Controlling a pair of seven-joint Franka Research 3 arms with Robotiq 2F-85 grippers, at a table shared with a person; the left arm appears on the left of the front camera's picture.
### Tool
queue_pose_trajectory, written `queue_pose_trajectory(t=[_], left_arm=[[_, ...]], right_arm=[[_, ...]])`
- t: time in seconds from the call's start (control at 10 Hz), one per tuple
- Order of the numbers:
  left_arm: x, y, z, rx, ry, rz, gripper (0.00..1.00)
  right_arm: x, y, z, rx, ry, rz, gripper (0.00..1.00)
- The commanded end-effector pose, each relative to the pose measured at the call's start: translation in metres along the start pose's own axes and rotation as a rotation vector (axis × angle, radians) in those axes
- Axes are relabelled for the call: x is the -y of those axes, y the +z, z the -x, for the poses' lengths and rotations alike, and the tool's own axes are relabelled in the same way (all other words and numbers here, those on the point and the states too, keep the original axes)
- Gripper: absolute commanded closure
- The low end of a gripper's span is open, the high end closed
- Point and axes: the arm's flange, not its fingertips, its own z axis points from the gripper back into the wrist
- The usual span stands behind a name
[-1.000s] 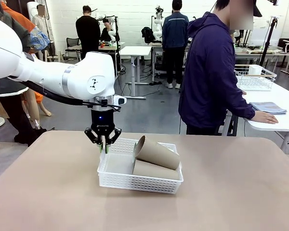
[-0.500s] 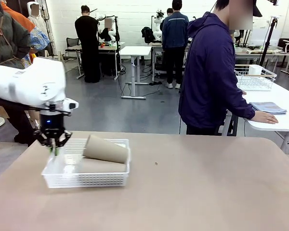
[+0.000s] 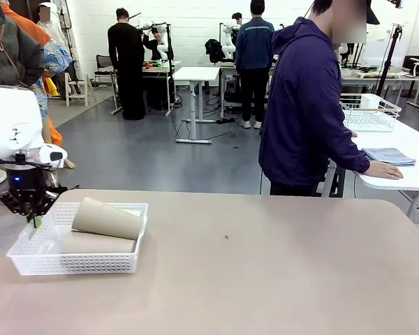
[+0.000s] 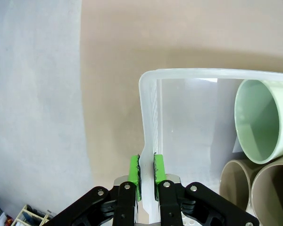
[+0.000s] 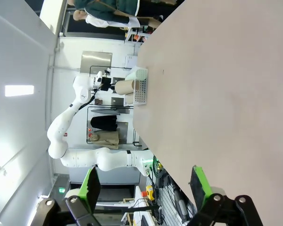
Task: Clean and organize the cups into the basket.
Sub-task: Move the Organizing basket back to the left side of the table.
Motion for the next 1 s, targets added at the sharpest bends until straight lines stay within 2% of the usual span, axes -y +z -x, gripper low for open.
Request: queue_pose_trajectory(t=[0.0,0.3,0.4,0.5,0.6,0.9], left_arm=[[-0.018,0.008,-0.002,0.002,-0.005,0.025,0.85],[-0.019,0.001,-0.018,-0.025,-0.004,0.048,0.85],[-0.017,0.000,-0.019,-0.033,-0.003,0.042,0.30],[-0.016,0.001,-0.021,-0.025,0.000,0.045,0.26],[-0.015,0.003,-0.020,-0.025,-0.006,0.041,0.00],[-0.014,0.005,-0.018,-0.022,-0.008,0.039,0.03]], right_arm=[[0.001,-0.002,0.000,0.001,-0.011,0.014,0.00],[0.001,-0.002,0.000,0.001,-0.011,0.014,0.00],[0.001,-0.002,0.000,0.001,-0.011,0.014,0.00],[0.001,-0.002,0.000,0.001,-0.011,0.014,0.00],[0.001,-0.002,0.000,0.001,-0.011,0.014,0.00],[0.001,-0.002,0.000,0.001,-0.011,0.014,0.00]])
